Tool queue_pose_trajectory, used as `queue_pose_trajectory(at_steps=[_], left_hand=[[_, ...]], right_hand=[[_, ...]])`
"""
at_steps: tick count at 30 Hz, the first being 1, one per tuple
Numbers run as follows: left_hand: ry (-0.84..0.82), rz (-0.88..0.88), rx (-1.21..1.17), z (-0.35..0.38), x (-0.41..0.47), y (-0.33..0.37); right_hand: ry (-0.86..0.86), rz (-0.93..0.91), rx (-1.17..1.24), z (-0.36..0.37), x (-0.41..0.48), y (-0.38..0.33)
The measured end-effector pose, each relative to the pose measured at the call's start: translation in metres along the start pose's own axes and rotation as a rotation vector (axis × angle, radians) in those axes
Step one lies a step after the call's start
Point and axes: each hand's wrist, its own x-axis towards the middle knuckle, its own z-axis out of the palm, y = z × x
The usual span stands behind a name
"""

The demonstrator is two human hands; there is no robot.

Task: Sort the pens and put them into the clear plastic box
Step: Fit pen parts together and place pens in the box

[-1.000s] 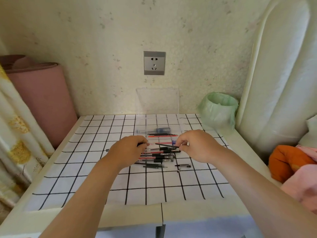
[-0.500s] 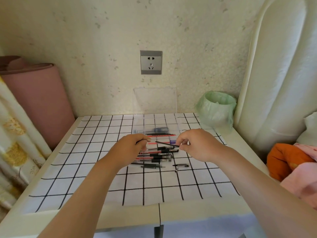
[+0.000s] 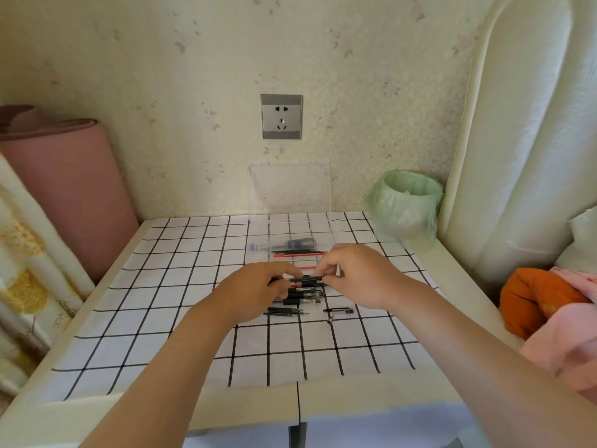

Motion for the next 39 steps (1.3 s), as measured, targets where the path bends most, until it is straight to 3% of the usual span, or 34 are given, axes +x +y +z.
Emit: queue_pose_trajectory(at_steps=[15, 19, 25, 30, 36, 39], left_hand=[[0.003, 0.000, -0.005, 0.004, 0.002, 0.001], [-0.016, -0.016, 0.069, 0.005, 0.002, -0.002], [-0.110, -0.022, 0.114, 0.005, 0.002, -0.006], [-0.140, -0.019, 0.074, 0.009, 0.003, -0.002], [-0.146, -0.019, 0.067, 0.010, 0.004, -0.002], [-0.144, -0.010, 0.074, 0.009, 0.004, -0.003]], right_hand=[[-0.116, 0.024, 0.426, 0.010, 0.004, -0.024], [-0.046, 0.026, 0.238, 0.008, 0.003, -0.012], [-0.305, 0.041, -0.022, 0.005, -0.004, 0.001], [-0.373, 0.022, -0.132, 0.008, -0.004, 0.001], [-0.373, 0.002, -0.131, 0.013, -0.003, 0.000], [-0.240, 0.015, -0.028, 0.013, 0.000, -0.002]])
